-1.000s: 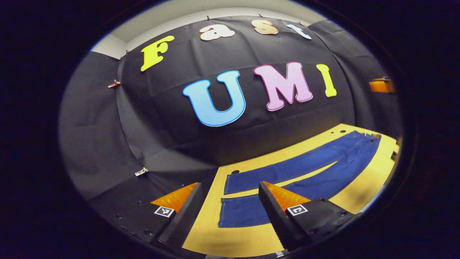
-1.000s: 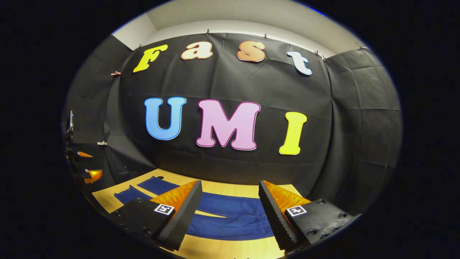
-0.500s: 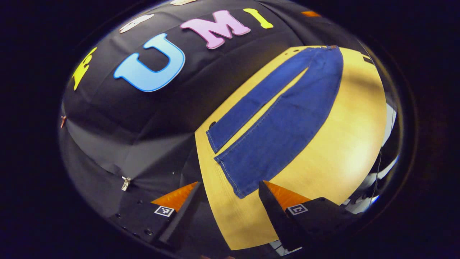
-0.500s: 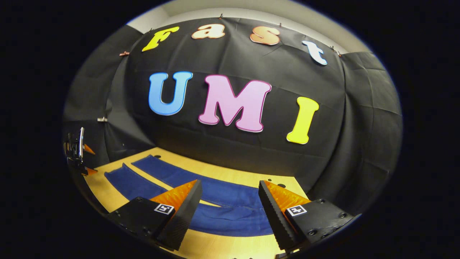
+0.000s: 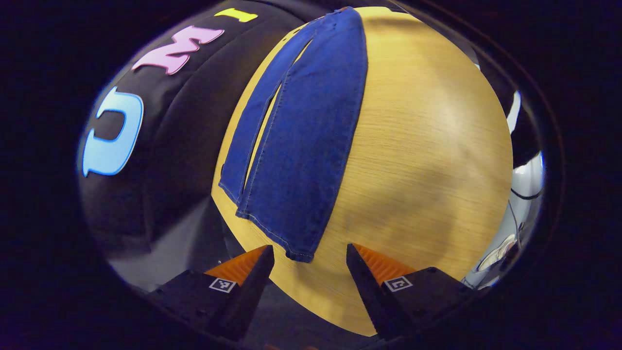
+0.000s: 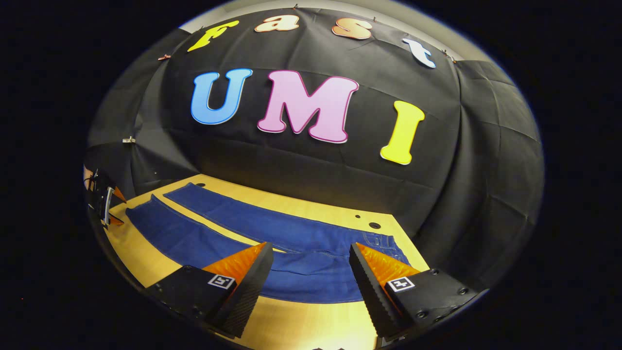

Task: Grasp the waist and the cuffs of the jeans and fold them to make the two legs overlap; first hold the waist and fold one-third of the jeans toward the cuffs, then hold the cuffs and fold the remaining one-third in the same direction to finish folding.

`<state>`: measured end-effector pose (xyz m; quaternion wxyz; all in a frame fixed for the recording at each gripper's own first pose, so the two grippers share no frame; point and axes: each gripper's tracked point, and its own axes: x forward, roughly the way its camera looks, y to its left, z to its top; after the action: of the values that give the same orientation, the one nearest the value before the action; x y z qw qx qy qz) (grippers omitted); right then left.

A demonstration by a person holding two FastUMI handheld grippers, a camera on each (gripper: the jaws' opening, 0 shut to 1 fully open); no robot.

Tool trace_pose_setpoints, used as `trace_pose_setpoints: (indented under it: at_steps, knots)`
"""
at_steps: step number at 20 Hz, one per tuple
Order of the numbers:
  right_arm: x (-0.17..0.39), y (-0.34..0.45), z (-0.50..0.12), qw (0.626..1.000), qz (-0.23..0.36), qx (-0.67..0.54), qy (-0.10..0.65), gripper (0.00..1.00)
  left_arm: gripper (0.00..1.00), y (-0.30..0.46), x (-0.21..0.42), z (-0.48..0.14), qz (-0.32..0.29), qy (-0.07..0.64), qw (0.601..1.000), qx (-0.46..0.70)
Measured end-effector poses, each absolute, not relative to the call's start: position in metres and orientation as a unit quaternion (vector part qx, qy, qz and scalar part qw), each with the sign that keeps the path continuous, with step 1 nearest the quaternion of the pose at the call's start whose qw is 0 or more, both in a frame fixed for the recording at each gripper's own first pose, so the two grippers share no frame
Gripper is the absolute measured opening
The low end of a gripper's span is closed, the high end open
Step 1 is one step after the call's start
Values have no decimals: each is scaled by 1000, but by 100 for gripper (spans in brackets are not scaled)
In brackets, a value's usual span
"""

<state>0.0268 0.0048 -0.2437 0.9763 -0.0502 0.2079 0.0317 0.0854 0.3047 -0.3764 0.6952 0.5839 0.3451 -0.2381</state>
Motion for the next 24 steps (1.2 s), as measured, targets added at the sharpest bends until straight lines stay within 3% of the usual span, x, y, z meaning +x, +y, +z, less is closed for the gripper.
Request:
trace_pose_setpoints:
  at_steps: [3,6,10,12,14,15,16,17,19,24]
  knots:
    - [27,-11,-270,971,21,-60,229,97,95,317,112,-382,-219,356,703,576]
    - [30,-25,-290,968,12,-68,241,97,94,312,134,-390,-242,342,686,595]
    - [42,-58,-305,966,-15,-79,246,98,82,310,159,-399,-250,338,667,615]
    - [54,-83,-302,966,-31,-95,237,98,65,303,174,-403,-258,338,659,620]
    - [65,-111,-298,965,-47,-117,228,98,59,304,180,-406,-254,353,658,614]
    - [70,-126,-296,965,-57,-129,223,98,42,305,184,-409,-252,365,660,606]
    - [74,-141,-294,964,-66,-140,217,98,43,304,184,-413,-252,379,665,592]
    - [78,-158,-291,962,-78,-156,211,98,27,300,181,-415,-256,390,668,580]
    - [88,-195,-282,955,-98,-200,194,98,12,300,177,-412,-255,397,670,573]
    - [108,-266,-273,931,-92,-302,184,97,6,300,180,-415,-258,412,677,553]
